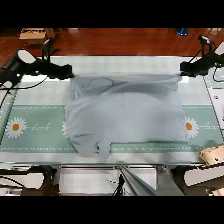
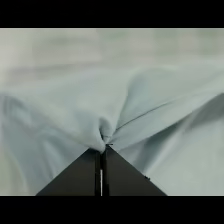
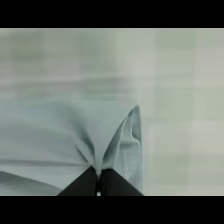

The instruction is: Fold the shirts.

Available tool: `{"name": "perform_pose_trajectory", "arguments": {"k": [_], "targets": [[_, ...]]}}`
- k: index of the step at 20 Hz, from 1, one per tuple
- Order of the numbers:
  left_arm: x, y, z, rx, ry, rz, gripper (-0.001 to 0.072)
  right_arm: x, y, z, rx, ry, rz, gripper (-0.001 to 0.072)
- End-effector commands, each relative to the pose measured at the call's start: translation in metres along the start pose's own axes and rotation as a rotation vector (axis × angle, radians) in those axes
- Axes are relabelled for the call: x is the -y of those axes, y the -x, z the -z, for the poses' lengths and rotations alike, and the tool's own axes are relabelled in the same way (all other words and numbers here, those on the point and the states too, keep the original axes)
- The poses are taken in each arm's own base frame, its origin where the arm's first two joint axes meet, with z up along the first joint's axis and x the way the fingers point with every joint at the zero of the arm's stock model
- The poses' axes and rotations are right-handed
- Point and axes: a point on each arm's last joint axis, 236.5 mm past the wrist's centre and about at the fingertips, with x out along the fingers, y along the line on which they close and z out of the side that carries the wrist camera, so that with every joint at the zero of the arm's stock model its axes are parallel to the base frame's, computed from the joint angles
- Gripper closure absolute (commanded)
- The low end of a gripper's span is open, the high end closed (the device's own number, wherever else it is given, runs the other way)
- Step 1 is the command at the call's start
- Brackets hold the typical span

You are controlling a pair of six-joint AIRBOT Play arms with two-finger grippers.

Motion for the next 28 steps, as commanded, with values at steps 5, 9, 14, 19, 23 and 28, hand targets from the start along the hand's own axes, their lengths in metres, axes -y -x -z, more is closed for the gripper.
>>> {"name": "perform_pose_trajectory", "arguments": {"k": [5,9,14,19,23,28], "targets": [[-0.01,0.006,0.075,-0.3,0.063,0.035,0.0691,0.02,0.011,0.053,-0.219,-0.023,0.043,0.0681],[-0.002,-0.014,0.085,-0.315,0.047,0.032,0.0686,0.012,0.006,0.049,-0.205,-0.042,0.01,0.0679],[-0.017,0.03,0.068,-0.281,0.074,0.035,0.0497,0.016,0.03,0.062,-0.26,-0.015,-0.022,0.0361],[-0.048,0.106,0.098,-0.267,0.178,0.021,0.0237,0.076,0.104,0.091,-0.23,-0.085,0.104,0.0361],[-0.044,0.088,0.202,-0.39,0.291,0.075,0.0237,0.091,0.099,0.15,-0.254,-0.267,-0.007,0.0273],[-0.018,0.047,0.297,-0.464,0.407,0.185,0.0174,0.067,0.075,0.18,-0.212,-0.308,-0.147,0.0273]]}}
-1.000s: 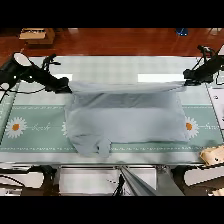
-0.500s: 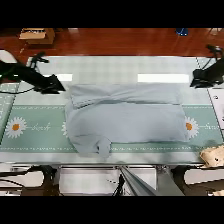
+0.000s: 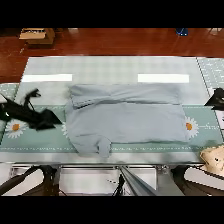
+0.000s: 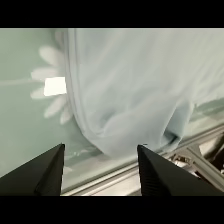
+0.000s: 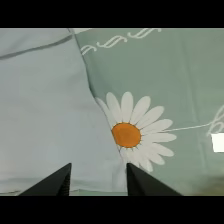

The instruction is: Fold the shirts.

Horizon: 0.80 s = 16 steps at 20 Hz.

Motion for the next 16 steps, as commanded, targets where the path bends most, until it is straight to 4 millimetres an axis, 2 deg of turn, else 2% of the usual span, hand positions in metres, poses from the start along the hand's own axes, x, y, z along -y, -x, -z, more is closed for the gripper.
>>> {"name": "perform_pose_trajectory", "arguments": {"k": [1,2,6,10,14,15,16], "targets": [[-0.008,-0.046,0.046,-0.049,0.062,0.073,0.0174,-0.005,-0.016,0.015,0.03,-0.018,-0.067,0.0273],[-0.006,-0.053,0.05,-0.052,0.073,0.096,0.0173,-0.005,-0.016,0.016,0.032,-0.015,-0.066,0.0274],[0.002,-0.062,0.041,-0.017,0.034,0.099,0.0173,-0.006,-0.012,0.016,0.047,-0.011,-0.063,0.0274],[0.006,-0.079,0.047,-0.065,-0.016,0.064,0.0173,-0.008,-0.005,0.015,0.074,-0.004,-0.054,0.0274],[0.022,-0.1,0.043,-0.076,-0.01,0.095,0.0178,-0.01,0.001,0.015,0.095,0.002,-0.05,0.0274],[0.027,-0.105,0.04,-0.07,-0.003,0.106,0.0243,-0.011,0.003,0.016,0.101,0.003,-0.048,0.0274],[0.031,-0.109,0.041,-0.076,-0.003,0.115,0.0464,-0.011,0.005,0.016,0.106,0.005,-0.047,0.0274]]}}
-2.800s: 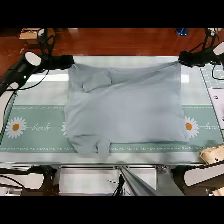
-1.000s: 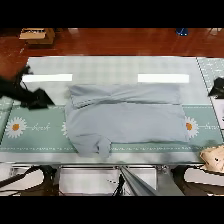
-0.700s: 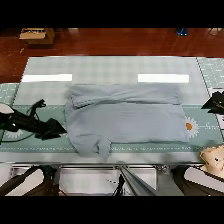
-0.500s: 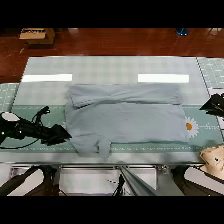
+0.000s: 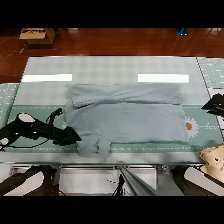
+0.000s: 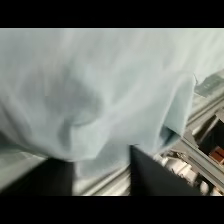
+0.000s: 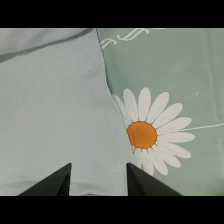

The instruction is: Fold the shirts.

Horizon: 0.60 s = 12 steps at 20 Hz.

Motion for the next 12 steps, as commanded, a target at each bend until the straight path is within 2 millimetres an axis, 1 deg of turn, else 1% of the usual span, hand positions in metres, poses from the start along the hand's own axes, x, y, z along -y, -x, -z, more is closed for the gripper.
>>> {"name": "perform_pose_trajectory", "arguments": {"k": [1,2,3,4,5,6,7,9,10,12], "targets": [[0.013,-0.016,-0.004,0.0,-0.003,0.028,0.0678,-0.002,0.006,0.0,0.021,0.003,0.005,0.0274],[0.013,-0.017,-0.003,-0.005,-0.018,0.027,0.069,-0.001,0.006,0.0,0.02,0.004,0.01,0.0274],[0.014,-0.016,-0.002,-0.011,-0.025,0.032,0.069,0.006,0.006,0.002,0.011,0.005,0.034,0.0273],[0.014,-0.015,-0.001,-0.016,-0.021,0.038,0.069,0.016,0.005,0.005,0.002,0.0,0.07,0.0267],[0.014,-0.014,0.0,-0.017,-0.017,0.043,0.069,0.026,0.003,0.011,-0.013,-0.028,0.082,0.023],[0.015,-0.014,0.001,-0.021,-0.018,0.045,0.069,0.033,-0.003,0.019,-0.029,-0.066,0.07,0.023],[0.015,-0.014,0.0,-0.02,-0.018,0.045,0.069,0.037,-0.012,0.029,-0.047,-0.117,0.037,0.023],[0.015,-0.014,0.0,-0.02,-0.021,0.045,0.069,0.034,-0.035,0.05,-0.094,-0.176,-0.03,0.0216],[0.015,-0.014,0.0,-0.02,-0.021,0.045,0.069,0.035,-0.046,0.063,-0.13,-0.169,-0.035,0.0216],[0.015,-0.014,0.0,-0.02,-0.021,0.045,0.069,0.044,-0.064,0.086,-0.188,-0.165,-0.009,0.0216]]}}
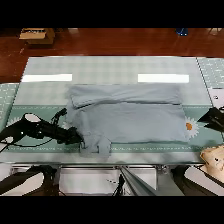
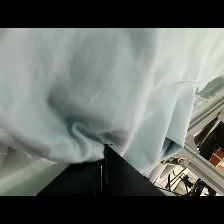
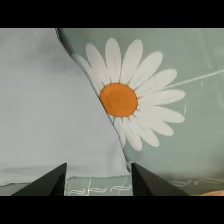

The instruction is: Fold the shirts.

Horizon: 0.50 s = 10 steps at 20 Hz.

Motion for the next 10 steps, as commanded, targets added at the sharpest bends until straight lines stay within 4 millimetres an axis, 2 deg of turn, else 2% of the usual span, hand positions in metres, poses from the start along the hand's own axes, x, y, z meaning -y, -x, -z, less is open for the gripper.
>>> {"name": "perform_pose_trajectory", "arguments": {"k": [1,7,10], "targets": [[0.001,0.0,0.0,-0.001,-0.002,0.004,0.069,0.02,-0.033,0.033,-0.091,-0.017,0.027,0.0216],[0.007,0.001,-0.004,0.015,-0.02,0.024,0.069,0.02,-0.062,0.057,-0.14,-0.032,0.005,0.0218],[0.011,0.001,-0.008,0.031,-0.033,0.044,0.069,0.008,-0.072,0.052,-0.1,-0.059,-0.055,0.0222]]}}
